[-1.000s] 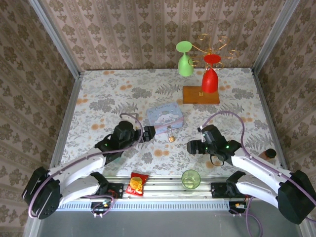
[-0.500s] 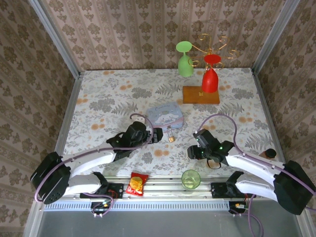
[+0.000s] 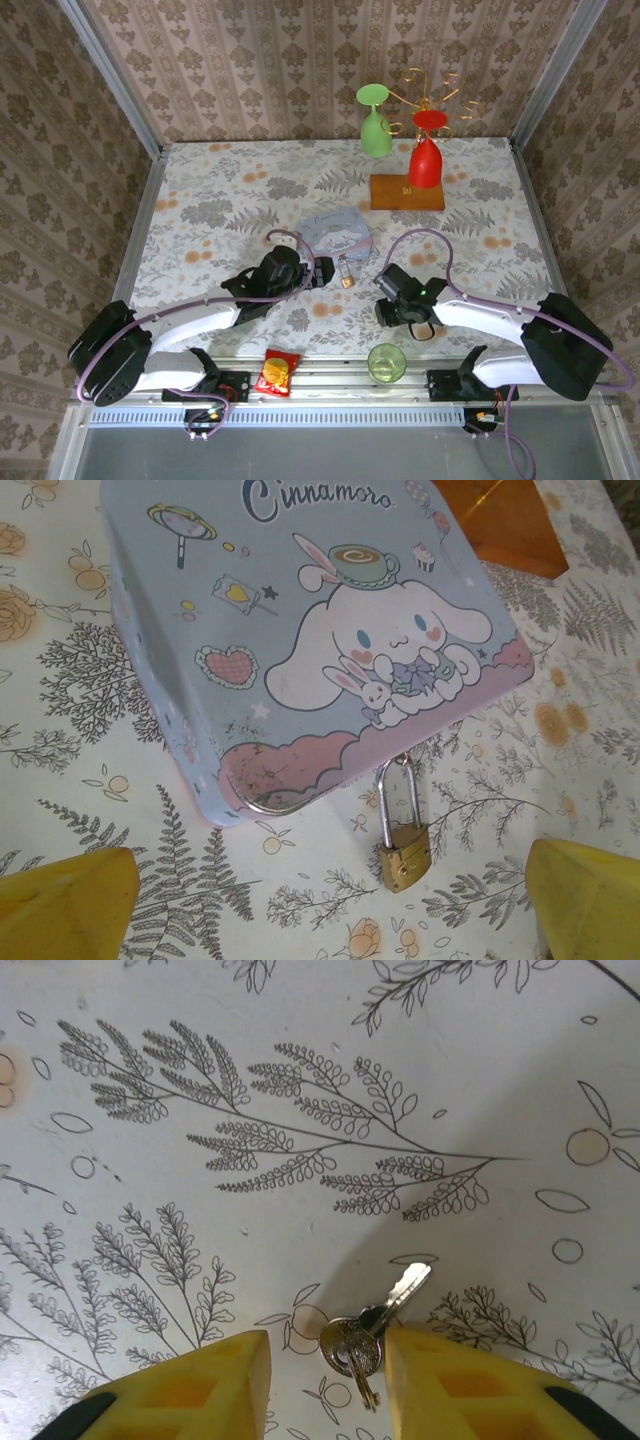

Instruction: Unlock a padlock with a key

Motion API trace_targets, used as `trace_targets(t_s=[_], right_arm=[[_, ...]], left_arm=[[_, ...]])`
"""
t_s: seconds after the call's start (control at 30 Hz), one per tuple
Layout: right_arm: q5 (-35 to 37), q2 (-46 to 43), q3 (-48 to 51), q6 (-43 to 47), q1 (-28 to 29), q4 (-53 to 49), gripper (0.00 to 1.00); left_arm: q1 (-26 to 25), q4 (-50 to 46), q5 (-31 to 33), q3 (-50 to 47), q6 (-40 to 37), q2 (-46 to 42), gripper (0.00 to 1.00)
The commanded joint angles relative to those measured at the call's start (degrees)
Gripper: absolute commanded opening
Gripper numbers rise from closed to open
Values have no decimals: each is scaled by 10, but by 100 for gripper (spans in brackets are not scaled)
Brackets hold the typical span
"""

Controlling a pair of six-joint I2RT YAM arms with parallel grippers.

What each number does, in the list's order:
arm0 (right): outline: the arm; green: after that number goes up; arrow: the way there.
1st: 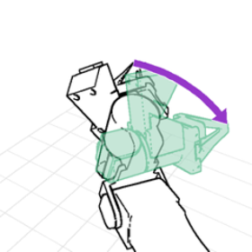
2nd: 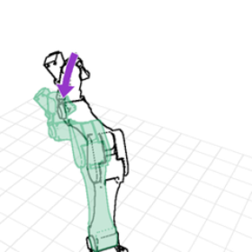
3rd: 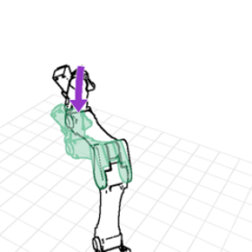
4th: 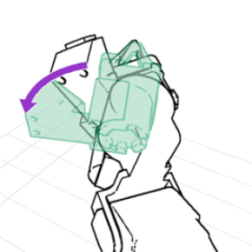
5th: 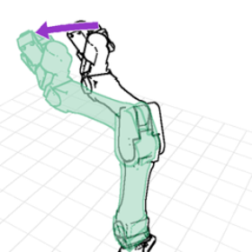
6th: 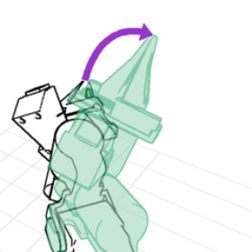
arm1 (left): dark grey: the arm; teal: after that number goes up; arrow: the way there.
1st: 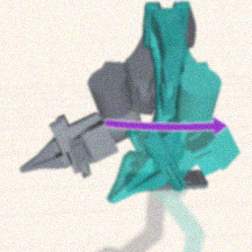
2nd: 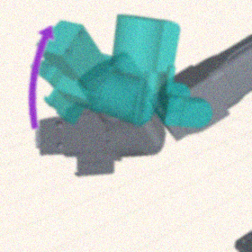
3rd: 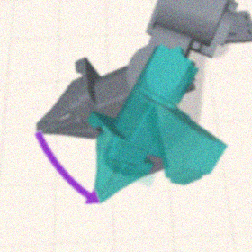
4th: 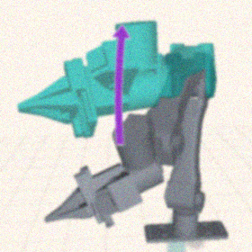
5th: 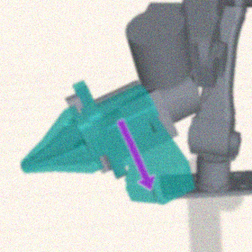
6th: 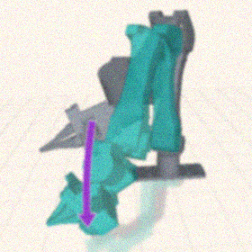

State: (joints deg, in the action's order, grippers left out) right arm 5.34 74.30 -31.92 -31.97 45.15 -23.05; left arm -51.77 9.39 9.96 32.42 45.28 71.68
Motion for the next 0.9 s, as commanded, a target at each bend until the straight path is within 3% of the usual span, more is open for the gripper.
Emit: trace_targets(t_s=[0.0,0.17,0.4,0.63,0.73,0.8,0.87], right_arm=[[87,21,-29,-27,34,-73,35],[108,47,-42,-39,47,-89,26],[115,25,-43,-7,40,-45,1],[94,-81,-58,84,13,-54,0],[12,-150,-58,131,-20,-42,0],[-35,-181,-66,140,-52,-45,0],[-85,-195,-76,146,-77,-45,0]], left_arm=[[-4,24,4,-11,11,0,100],[-4,45,7,-27,14,-8,100],[-9,61,4,-39,7,-44,100],[-27,96,-37,-35,24,-58,100],[-48,107,-23,-38,54,-74,100],[-58,94,-5,-42,109,-87,100],[-59,138,-20,-60,171,-92,100]])
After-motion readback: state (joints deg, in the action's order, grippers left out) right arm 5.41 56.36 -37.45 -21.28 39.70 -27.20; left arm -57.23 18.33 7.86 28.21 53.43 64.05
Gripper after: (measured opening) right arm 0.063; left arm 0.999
